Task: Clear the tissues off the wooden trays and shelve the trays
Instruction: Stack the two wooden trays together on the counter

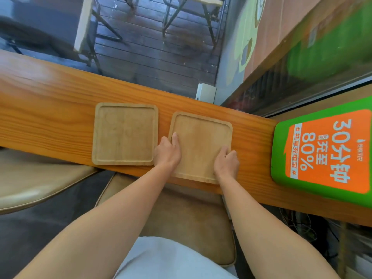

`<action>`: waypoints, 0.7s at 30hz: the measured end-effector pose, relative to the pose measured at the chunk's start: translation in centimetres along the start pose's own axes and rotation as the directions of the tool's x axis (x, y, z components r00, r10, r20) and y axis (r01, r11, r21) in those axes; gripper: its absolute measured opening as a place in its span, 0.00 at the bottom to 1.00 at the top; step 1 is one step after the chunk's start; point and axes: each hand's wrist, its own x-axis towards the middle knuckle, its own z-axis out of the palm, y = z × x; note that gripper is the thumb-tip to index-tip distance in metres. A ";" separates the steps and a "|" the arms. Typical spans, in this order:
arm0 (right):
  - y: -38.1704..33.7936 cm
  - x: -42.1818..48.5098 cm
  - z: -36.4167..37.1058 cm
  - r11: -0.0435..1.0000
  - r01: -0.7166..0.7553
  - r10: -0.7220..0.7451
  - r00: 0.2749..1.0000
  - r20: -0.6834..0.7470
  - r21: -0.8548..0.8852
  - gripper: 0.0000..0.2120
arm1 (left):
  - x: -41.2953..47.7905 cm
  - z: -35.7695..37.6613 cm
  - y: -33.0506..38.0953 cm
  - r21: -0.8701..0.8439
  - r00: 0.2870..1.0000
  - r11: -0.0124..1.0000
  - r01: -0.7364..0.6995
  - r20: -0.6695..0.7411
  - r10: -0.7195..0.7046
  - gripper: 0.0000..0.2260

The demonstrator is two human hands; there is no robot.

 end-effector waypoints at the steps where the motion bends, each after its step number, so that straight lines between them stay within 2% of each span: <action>1: -0.5 -0.4 0.4 1.000 0.011 -0.011 1.000 0.004 0.023 0.23 | 0.3 -0.6 -0.3 -0.061 1.000 0.998 -0.010 0.022 0.012 0.24; 4: -1.3 -1.0 0.8 0.998 0.035 -0.037 0.999 0.023 0.049 0.22 | 0.8 -1.7 -0.9 -0.140 0.999 0.990 -0.029 0.035 0.034 0.23; 7: -3.8 -2.5 2.6 0.994 0.094 -0.098 0.992 0.075 0.046 0.22 | 1.8 -4.2 -2.7 -0.169 0.998 0.985 -0.023 -0.060 0.013 0.18; 9: -5.9 -3.4 4.2 0.989 0.134 -0.141 0.983 0.113 0.068 0.21 | 2.6 -6.1 -3.8 -0.196 0.993 0.980 -0.024 -0.122 0.000 0.19; 12: -8.4 -5.0 6.7 0.979 0.189 -0.199 0.968 0.156 0.074 0.19 | 3.8 -9.1 -5.7 -0.186 0.980 0.982 -0.026 -0.199 -0.012 0.17; 15: -10.3 -6.7 9.0 0.973 0.226 -0.229 0.960 0.160 0.040 0.19 | 5.1 -11.8 -7.3 -0.132 0.970 0.991 -0.008 -0.242 -0.024 0.20; 21: -12.3 -8.7 11.7 0.955 0.252 -0.230 0.962 0.146 -0.154 0.19 | 7.2 -14.8 -9.4 -0.113 0.982 0.992 0.060 -0.173 -0.079 0.22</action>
